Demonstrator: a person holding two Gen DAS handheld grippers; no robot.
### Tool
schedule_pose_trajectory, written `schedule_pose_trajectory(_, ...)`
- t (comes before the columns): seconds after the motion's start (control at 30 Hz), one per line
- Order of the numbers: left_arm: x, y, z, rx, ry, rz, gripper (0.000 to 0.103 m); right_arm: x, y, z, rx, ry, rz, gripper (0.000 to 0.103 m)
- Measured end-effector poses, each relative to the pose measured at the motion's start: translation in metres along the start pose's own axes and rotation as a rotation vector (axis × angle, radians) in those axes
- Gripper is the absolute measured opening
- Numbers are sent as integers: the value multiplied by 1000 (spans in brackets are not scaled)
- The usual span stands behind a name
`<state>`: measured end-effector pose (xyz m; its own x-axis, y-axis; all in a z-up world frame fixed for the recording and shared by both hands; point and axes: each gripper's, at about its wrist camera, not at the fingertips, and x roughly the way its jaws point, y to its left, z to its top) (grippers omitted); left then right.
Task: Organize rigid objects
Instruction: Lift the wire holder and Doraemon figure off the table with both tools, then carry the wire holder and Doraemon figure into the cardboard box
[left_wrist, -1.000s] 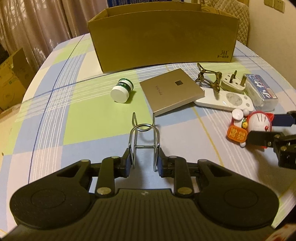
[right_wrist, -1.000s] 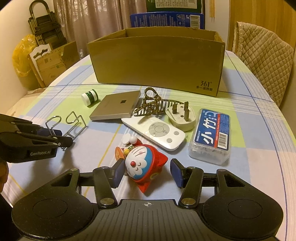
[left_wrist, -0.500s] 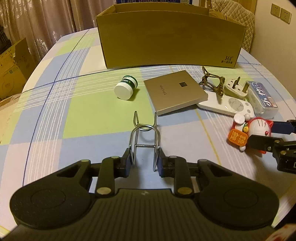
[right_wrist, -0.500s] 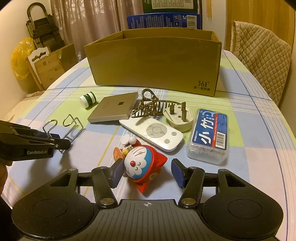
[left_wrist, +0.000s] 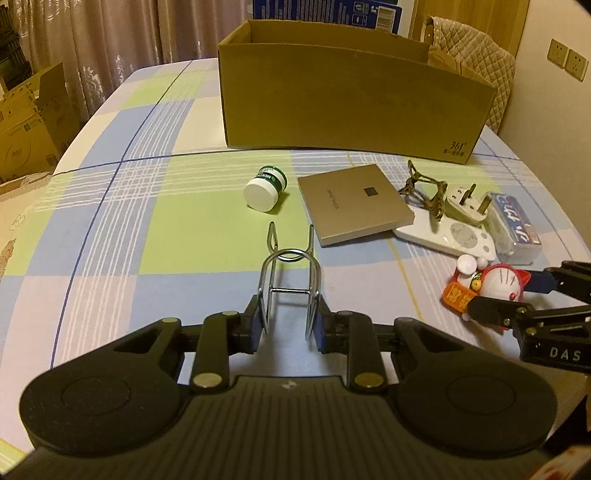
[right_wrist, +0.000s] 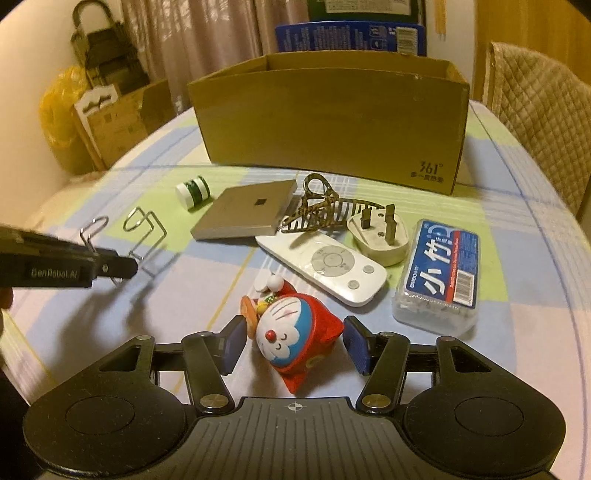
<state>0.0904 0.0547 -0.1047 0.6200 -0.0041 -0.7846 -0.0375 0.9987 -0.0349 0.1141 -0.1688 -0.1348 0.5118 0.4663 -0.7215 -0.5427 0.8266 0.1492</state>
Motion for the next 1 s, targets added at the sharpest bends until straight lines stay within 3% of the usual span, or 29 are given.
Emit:
schedule_pose_trajectory(0.2,-7,-3,1,3,-12,-1,23,-2,-3,0,42,17,7,43)
schedule_pose_trajectory(0.63,-37,-15,29,26,-85,-30,23,-48,-4,20,130,-82,-23,42)
schedule_pose_trajectory(0.8,-48,-27,63,75,-144,-46,23,-66,-12,56,145,-144,-33,42)
schedule_pose_trajectory(1.0,-52,-32,124,91,-213,-86,23,-74,-32,126,135,-223,-60,42)
